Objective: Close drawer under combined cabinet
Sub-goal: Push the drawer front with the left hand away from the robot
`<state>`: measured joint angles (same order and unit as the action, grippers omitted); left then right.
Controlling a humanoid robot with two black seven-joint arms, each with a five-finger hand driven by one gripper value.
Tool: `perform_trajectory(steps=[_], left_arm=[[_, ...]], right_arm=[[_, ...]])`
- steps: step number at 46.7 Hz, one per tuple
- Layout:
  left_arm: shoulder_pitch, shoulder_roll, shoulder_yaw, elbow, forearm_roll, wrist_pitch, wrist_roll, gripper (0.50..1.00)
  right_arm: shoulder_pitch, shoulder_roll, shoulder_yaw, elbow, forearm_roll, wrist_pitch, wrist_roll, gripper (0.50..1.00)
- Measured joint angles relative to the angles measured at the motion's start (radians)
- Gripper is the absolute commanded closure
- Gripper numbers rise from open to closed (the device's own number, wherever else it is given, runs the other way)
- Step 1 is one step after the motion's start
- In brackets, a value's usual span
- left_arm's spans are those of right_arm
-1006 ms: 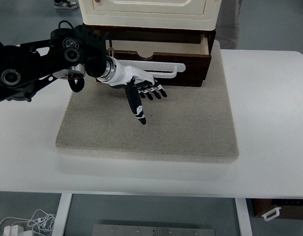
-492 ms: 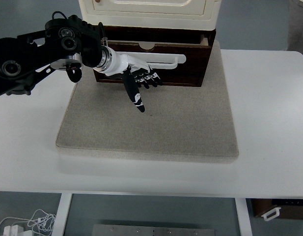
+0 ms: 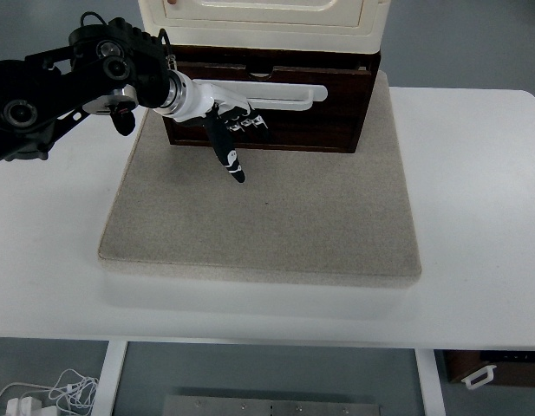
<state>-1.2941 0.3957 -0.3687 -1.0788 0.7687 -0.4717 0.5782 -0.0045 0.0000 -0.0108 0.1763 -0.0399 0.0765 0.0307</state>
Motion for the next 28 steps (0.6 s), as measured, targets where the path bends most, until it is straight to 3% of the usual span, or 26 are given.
perform_trajectory(steps=[28], left_arm=[[-0.014, -0.009, -0.003, 0.055, 0.001, 0.015, -0.017, 0.500]], right_arm=[[0.000, 0.000, 0.000, 0.000, 0.000, 0.000, 0.000, 0.548]])
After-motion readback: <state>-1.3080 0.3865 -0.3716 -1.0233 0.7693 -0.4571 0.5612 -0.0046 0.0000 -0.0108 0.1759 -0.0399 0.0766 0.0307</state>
